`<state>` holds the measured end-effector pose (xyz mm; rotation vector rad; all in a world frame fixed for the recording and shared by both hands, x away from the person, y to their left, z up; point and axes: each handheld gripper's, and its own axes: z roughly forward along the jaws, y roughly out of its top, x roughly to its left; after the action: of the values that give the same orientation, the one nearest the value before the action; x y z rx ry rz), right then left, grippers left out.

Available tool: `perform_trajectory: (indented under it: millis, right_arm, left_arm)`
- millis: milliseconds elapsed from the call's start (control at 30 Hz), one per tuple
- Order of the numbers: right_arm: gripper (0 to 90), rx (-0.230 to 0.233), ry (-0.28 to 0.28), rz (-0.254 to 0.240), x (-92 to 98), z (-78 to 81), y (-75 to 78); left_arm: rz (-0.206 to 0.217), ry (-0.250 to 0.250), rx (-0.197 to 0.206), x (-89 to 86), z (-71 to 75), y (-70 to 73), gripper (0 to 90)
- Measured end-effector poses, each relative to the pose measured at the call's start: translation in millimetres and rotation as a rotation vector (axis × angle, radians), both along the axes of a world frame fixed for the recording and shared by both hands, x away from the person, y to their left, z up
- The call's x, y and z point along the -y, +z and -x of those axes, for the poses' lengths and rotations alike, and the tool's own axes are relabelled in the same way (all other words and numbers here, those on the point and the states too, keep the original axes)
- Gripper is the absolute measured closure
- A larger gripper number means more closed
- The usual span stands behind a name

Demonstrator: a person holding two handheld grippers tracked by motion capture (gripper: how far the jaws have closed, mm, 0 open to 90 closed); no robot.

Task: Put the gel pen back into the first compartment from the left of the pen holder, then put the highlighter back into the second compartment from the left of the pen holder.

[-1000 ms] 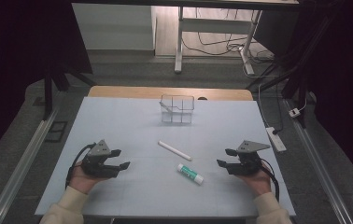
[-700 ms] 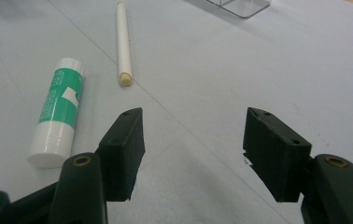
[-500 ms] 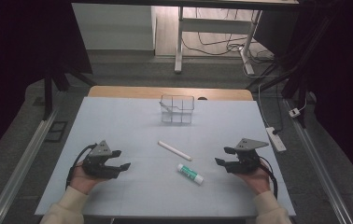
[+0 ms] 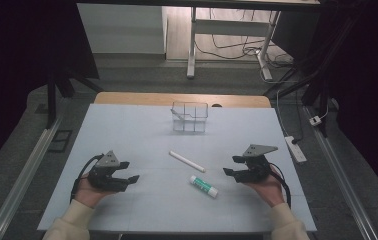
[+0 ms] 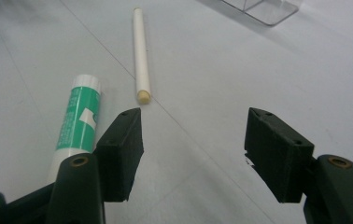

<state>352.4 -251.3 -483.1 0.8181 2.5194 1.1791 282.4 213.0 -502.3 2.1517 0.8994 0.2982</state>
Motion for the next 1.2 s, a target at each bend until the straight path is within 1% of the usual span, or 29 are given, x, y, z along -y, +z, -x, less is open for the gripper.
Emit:
perform_trajectory:
  millis: [233,367,600,767,900,1067,1200]
  right_arm:
    - [36.5,-0.018,0.019,0.01,-13.6,-4.0,1.4]
    - [37.6,-0.031,0.024,0.007,-18.6,-6.2,2.5]
    - [38.1,-0.038,0.032,0.013,-28.8,-10.7,4.6]
    - [38.3,-0.043,0.045,0.011,-39.4,-15.2,6.3]
    - [38.2,-0.047,0.055,0.026,-45.3,-16.1,6.1]
    - [38.3,-0.037,0.062,0.047,-51.9,-17.2,6.3]
    - [38.3,-0.052,0.071,0.039,-59.1,-21.5,6.6]
  left_arm:
    - [-0.002,-0.001,0.001,0.2,-0.2,-0.3,33.5]
    - [-0.001,0.001,0.0,-0.4,-0.4,-0.3,33.4]
    - [-0.001,-0.001,0.0,-0.5,-0.1,0.0,33.2]
    - [-0.001,0.0,-0.003,-0.6,-0.6,-0.2,32.9]
    - [0.001,0.001,-0.003,-0.8,-0.6,0.1,32.9]
    - [-0.002,0.0,-0.003,0.0,-0.6,-0.3,32.8]
    - [-0.001,0.001,-0.004,-0.2,-0.6,-0.3,32.8]
